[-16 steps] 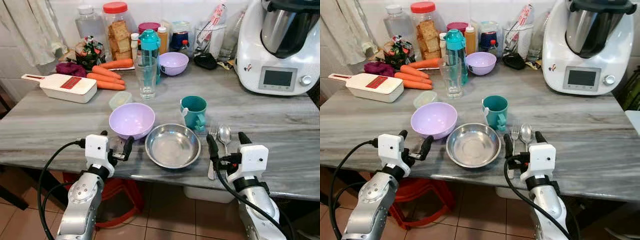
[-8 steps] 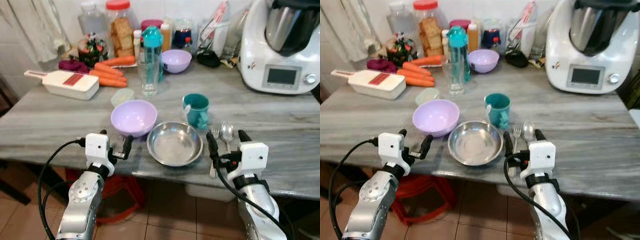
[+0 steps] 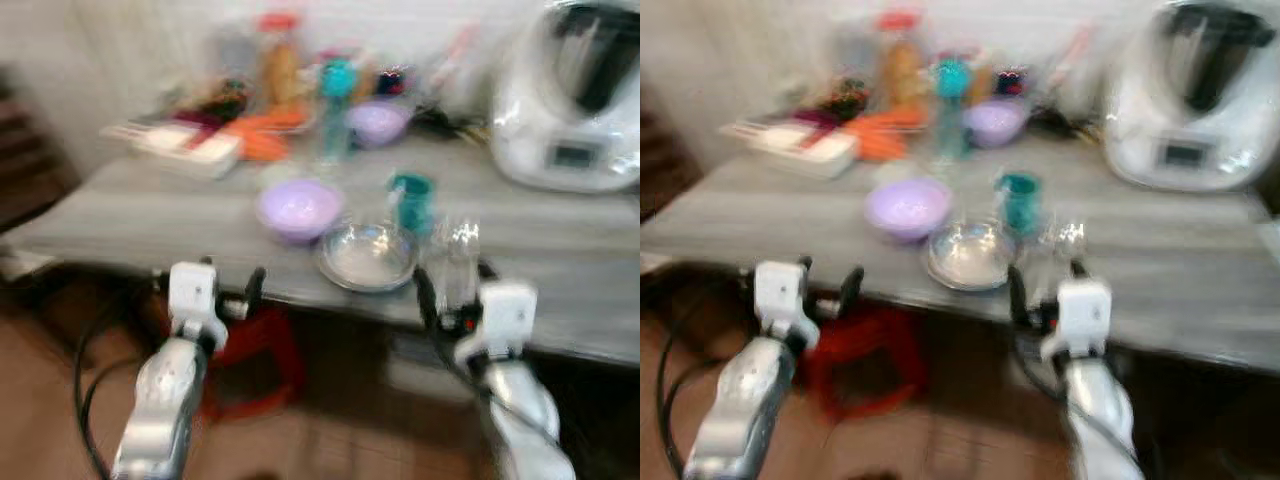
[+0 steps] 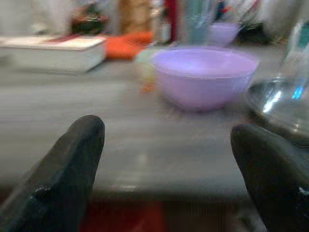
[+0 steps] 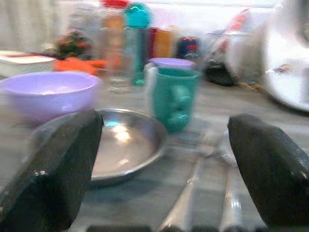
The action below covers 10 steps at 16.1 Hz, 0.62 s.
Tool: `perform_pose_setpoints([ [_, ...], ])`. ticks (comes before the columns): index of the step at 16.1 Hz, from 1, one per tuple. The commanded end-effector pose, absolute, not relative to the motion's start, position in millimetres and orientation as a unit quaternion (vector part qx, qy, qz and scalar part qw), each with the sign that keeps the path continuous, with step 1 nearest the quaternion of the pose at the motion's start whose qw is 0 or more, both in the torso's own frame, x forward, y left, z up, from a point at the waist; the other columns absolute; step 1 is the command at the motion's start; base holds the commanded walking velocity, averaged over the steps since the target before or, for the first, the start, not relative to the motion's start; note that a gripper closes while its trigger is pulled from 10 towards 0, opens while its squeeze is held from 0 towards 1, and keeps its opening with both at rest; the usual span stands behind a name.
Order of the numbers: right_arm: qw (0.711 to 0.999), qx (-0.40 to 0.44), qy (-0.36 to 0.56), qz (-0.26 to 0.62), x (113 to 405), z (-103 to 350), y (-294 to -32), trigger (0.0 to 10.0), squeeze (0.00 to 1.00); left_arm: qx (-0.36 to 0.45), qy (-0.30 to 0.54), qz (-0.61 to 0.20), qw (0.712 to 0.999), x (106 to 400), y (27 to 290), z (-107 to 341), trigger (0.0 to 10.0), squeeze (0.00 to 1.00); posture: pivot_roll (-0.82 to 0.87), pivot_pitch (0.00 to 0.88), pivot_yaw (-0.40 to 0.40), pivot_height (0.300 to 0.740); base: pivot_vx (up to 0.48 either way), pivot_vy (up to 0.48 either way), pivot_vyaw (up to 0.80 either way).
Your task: Setting the table
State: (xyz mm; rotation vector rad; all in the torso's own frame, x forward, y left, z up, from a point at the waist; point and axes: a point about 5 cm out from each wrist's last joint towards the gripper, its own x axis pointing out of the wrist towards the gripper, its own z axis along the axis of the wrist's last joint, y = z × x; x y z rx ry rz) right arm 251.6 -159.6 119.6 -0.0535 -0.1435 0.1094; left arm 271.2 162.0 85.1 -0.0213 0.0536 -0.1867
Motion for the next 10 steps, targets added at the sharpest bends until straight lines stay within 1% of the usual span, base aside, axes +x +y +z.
perform_pose_setpoints([
  [1, 0.997, -0.021, -0.065, 0.045, 251.0, 117.4, -161.6, 10.0, 0.0, -0.004, 0.017, -0.093, 0.996, 276.2, 161.4, 91.3, 10.0, 0.0, -0.02, 0.0, 0.045, 0.74, -0.292, 0.0, 0.0],
  [5, 0.998, -0.018, -0.046, 0.039, 251.4, 112.7, -165.0, 10.0, 0.0, -0.005, 0.018, -0.093, 0.995, 278.2, 159.5, 90.9, 10.0, 0.0, -0.02, 0.0, 0.047, 0.74, -0.308, 0.0, 0.0],
  [8, 0.999, -0.013, -0.037, 0.025, 251.4, 109.6, -168.3, 10.0, 0.0, -0.005, 0.02, -0.094, 0.995, 278.0, 158.6, 89.5, 10.0, 0.0, -0.02, 0.0, 0.045, 0.74, -0.319, 0.0, 0.0],
  [10, 0.999, -0.024, -0.027, 0.006, 253.0, 107.4, -169.3, 10.0, 0.0, -0.005, 0.022, -0.096, 0.995, 278.1, 157.8, 89.1, 10.0, 0.0, -0.02, 0.0, 0.046, 0.74, -0.322, 0.0, 0.0],
])
